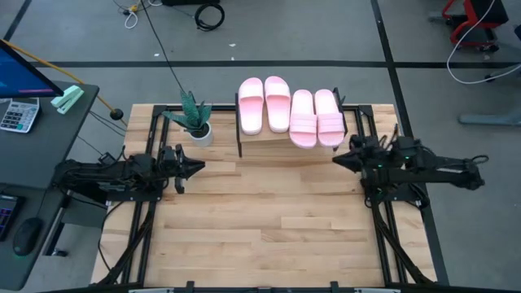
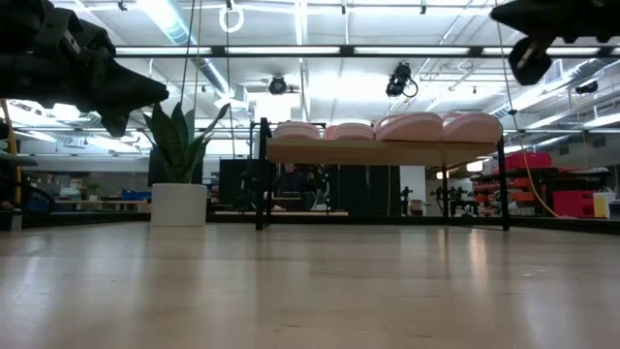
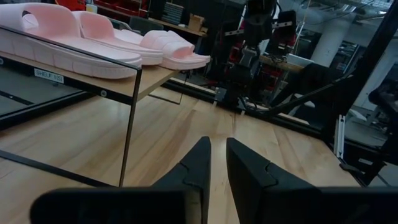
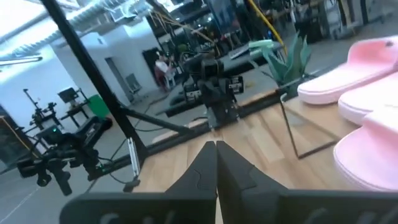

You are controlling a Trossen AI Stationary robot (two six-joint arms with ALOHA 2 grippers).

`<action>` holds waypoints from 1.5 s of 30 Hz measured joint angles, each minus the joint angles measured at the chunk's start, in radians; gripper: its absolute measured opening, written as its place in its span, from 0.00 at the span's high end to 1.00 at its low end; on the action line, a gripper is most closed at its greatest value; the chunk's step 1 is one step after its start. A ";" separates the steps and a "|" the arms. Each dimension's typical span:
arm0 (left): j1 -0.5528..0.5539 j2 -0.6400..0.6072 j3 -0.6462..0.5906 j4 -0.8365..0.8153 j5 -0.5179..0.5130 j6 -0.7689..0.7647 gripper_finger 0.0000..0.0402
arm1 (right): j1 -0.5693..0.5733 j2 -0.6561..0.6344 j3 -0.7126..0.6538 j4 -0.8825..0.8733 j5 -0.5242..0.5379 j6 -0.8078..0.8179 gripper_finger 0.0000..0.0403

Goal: Pick and place slides into the shelf
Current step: Return to Home Position

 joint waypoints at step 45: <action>0.000 0.000 0.000 0.001 0.001 0.000 0.85 | 0.027 -0.239 -0.317 0.504 0.147 0.082 1.00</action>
